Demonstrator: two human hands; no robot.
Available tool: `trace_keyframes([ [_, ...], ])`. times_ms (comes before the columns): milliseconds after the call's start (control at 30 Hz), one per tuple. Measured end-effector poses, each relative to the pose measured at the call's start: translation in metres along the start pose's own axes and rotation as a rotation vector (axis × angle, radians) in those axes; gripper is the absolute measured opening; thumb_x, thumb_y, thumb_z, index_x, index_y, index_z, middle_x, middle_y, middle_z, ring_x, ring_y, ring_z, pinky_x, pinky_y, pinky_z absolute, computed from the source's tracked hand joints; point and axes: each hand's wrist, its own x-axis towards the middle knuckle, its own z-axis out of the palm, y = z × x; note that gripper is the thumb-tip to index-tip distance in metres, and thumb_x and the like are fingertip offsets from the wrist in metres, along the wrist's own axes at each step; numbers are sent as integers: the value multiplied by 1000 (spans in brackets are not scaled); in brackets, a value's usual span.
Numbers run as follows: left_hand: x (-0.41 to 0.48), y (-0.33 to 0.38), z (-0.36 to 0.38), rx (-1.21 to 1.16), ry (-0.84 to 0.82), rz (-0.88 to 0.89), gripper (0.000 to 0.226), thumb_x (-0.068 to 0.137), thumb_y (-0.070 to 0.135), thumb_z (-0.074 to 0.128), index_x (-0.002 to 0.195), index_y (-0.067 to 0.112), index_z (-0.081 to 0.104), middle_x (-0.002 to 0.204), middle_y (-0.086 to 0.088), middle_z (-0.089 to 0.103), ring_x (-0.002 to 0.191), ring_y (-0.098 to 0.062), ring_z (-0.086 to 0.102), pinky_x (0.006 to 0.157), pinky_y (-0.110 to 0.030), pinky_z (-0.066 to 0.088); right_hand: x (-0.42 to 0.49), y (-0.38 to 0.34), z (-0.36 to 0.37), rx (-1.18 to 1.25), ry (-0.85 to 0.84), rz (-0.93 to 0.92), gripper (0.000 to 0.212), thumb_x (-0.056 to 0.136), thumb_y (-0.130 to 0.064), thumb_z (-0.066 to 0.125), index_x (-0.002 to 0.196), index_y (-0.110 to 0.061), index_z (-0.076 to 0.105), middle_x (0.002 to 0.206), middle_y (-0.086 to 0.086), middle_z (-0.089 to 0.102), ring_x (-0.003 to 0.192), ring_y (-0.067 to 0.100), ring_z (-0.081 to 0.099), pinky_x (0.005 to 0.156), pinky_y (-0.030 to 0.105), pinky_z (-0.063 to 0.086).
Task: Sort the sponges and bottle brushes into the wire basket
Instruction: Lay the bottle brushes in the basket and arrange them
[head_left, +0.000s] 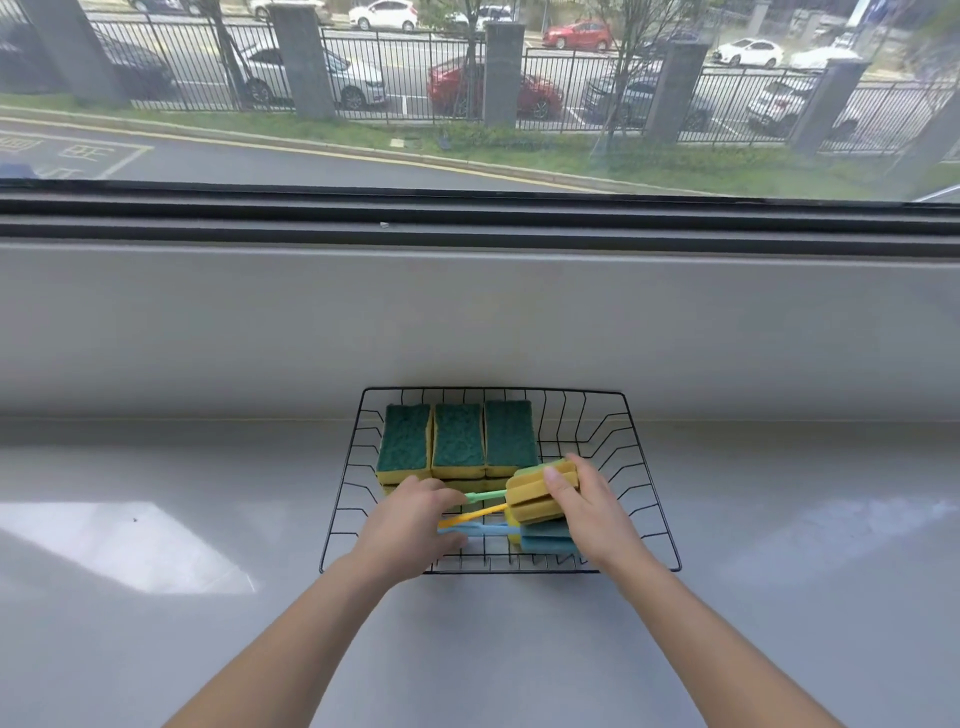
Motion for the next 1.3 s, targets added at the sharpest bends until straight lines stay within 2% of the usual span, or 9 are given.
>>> trace_keyframes([
  [233, 10, -1, 7, 50, -20, 9, 56, 80, 47, 72, 131, 34, 54, 117, 11, 61, 106, -17, 50, 80, -32, 48, -3, 2, 1, 37, -19, -33, 66, 99, -56, 46, 155, -25, 29, 158, 1, 33, 140, 18, 38, 116, 42, 34],
  [467, 20, -2, 8, -47, -113, -10, 50, 77, 43, 74, 124, 31, 59, 113, 7, 61, 102, -18, 54, 79, -31, 49, 1, 2, 0, 48, -20, -35, 65, 98, -56, 47, 154, -27, 31, 155, -1, 33, 136, 15, 39, 116, 43, 34],
  [633, 16, -3, 4, -92, -136, -19, 40, 72, 44, 71, 111, 35, 62, 103, 13, 65, 89, -14, 55, 67, -29, 46, 2, 7, 2, 67, -19, -43, 66, 95, -62, 46, 151, -29, 36, 150, -3, 36, 122, 8, 40, 111, 40, 38],
  [800, 10, -7, 4, -50, -130, 0, 56, 76, 44, 73, 128, 34, 56, 116, 8, 60, 105, -17, 55, 78, -29, 46, 0, 8, 8, 97, -7, -54, 68, 94, -59, 49, 152, -26, 35, 152, -1, 34, 123, 6, 37, 110, 35, 33],
  [933, 1, -10, -2, -109, -79, 9, 65, 74, 49, 76, 133, 31, 54, 120, 10, 59, 110, -13, 55, 86, -29, 49, -4, 3, 3, 149, -16, -61, 90, 79, -75, 47, 153, -26, 33, 153, -3, 32, 128, 6, 35, 114, 36, 31],
  [1033, -10, -15, -8, -138, 13, 24, 55, 77, 52, 73, 127, 33, 59, 114, 16, 58, 104, -8, 55, 81, -27, 49, -6, 2, -2, 253, -1, -34, 95, 80, -80, 41, 157, -27, 26, 161, -5, 27, 138, 8, 31, 120, 41, 25],
  [1133, -23, -19, -8, -170, 121, 39, 39, 82, 51, 69, 117, 35, 65, 104, 19, 58, 96, -5, 54, 76, -26, 49, -7, 3, -2, 273, -9, 2, 90, 85, -81, 34, 159, -31, 21, 165, -8, 23, 150, 14, 22, 124, 47, 20],
  [1200, -27, -15, -7, -199, 145, 19, 29, 83, 49, 68, 109, 35, 68, 95, 20, 57, 91, -6, 54, 71, -28, 49, -8, 3, 1, 222, 2, -26, 90, 84, -79, 30, 159, -29, 21, 166, -8, 22, 151, 12, 19, 125, 43, 18],
  [1300, -21, 3, -5, -149, 97, 13, 32, 83, 53, 67, 110, 35, 68, 96, 17, 61, 94, -9, 53, 72, -31, 49, -8, 3, 4, 159, 17, -74, 88, 84, -75, 29, 158, -28, 26, 164, -7, 24, 150, 10, 20, 124, 38, 18],
])
